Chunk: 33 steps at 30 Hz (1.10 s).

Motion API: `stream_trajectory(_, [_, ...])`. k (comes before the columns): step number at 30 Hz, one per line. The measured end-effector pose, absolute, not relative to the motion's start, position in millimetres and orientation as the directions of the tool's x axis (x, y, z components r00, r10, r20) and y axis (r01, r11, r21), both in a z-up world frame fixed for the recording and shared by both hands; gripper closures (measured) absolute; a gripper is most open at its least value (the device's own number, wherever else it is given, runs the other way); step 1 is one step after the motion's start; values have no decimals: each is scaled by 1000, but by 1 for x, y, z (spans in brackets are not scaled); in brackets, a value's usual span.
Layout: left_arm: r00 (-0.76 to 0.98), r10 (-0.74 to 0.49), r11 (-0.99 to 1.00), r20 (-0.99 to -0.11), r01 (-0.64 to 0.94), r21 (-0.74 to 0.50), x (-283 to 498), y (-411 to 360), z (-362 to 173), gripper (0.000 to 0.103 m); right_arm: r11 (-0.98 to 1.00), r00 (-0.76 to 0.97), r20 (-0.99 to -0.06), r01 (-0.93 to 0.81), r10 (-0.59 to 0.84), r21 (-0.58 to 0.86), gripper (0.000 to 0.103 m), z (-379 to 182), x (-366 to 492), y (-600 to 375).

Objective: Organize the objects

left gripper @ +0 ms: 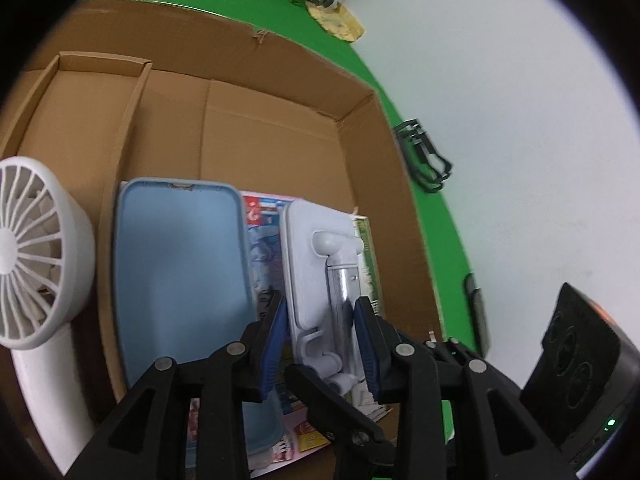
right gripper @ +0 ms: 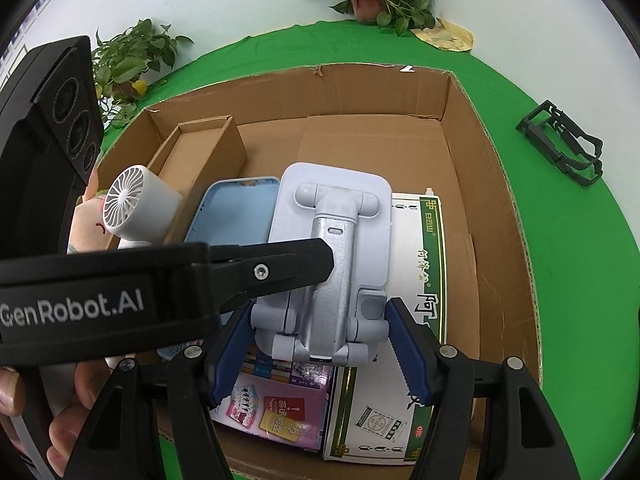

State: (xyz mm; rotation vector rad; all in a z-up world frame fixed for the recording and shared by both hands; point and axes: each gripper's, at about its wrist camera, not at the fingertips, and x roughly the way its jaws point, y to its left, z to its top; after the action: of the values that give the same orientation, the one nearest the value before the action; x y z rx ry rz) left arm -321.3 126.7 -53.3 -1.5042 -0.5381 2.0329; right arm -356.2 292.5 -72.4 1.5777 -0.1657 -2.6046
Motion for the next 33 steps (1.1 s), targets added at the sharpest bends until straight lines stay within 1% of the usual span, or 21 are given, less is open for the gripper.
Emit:
stream_trajectory(3, [-234, 631, -776, -740, -195, -600, -316, 122, -50, 68, -990, -463, -876, 11, -133, 144, 37, -75, -353, 293])
stream_trajectory(6, [-291, 613, -790, -734, -223, -572, -303, 111, -34, 67, -989, -488, -862, 15, -138, 150, 36, -71, -343, 290])
stream_trajectory(8, [-370, 565, -825, -738, -252, -505, -287, 99, -18, 67, -991, -525, -843, 16, -122, 134, 28, -62, -333, 288])
stream_trajectory(9, [-409, 538, -843, -737, -266, -468, -282, 93, -11, 66, -993, -562, -821, 13, -102, 114, 13, -56, -324, 287])
stream_trajectory(10, [-455, 506, -863, -733, -279, -422, -277, 89, -7, 62, -996, -595, -800, 8, -77, 90, 0, -51, -315, 285])
stream_trajectory(11, [-514, 463, -886, -722, -288, -363, -266, 81, 1, 57, -998, -633, -772, 3, -46, 57, 0, -46, -304, 282])
stream_trajectory(12, [-595, 404, -914, -695, -286, -287, -248, 71, 10, 45, -1000, -675, -738, -1, -15, 21, 0, -42, -289, 278])
stream_trajectory(13, [-639, 370, -929, -674, -275, -249, -241, 70, 14, 32, -1000, -700, -715, -7, 3, 3, 0, -41, -280, 275])
stream_trajectory(15, [-746, 285, -958, -602, -234, -163, -212, 53, 22, 21, -1000, -756, -654, -27, 27, -10, 0, -40, -256, 270])
stream_trajectory(17, [-825, 195, -980, -530, -191, -64, -184, 38, 23, 21, -998, -805, -589, -65, 61, -14, 0, -42, -236, 268])
stream_trajectory(19, [-860, 137, -988, -492, -157, 0, -167, 25, 18, 21, -995, -839, -538, -102, 77, 17, 0, -44, -219, 271])
stream_trajectory(21, [-885, 52, -995, -462, -88, 56, -157, 16, 3, 21, -991, -865, -493, -127, 96, 31, 0, -47, -211, 272])
stream_trajectory(24, [-881, -2, -998, -473, -26, 52, -162, 5, -21, 21, -995, -872, -486, -97, 67, 37, 0, -53, -211, 268])
stream_trajectory(29, [-877, -95, -992, -471, 43, 120, -167, 5, -45, 21, -999, -878, -476, -53, 52, -12, 0, -64, -212, 248])
stream_trajectory(33, [-886, -114, -988, -449, 54, 145, -164, 8, -53, 21, -998, -878, -474, -53, 63, -35, 0, -74, -211, 239])
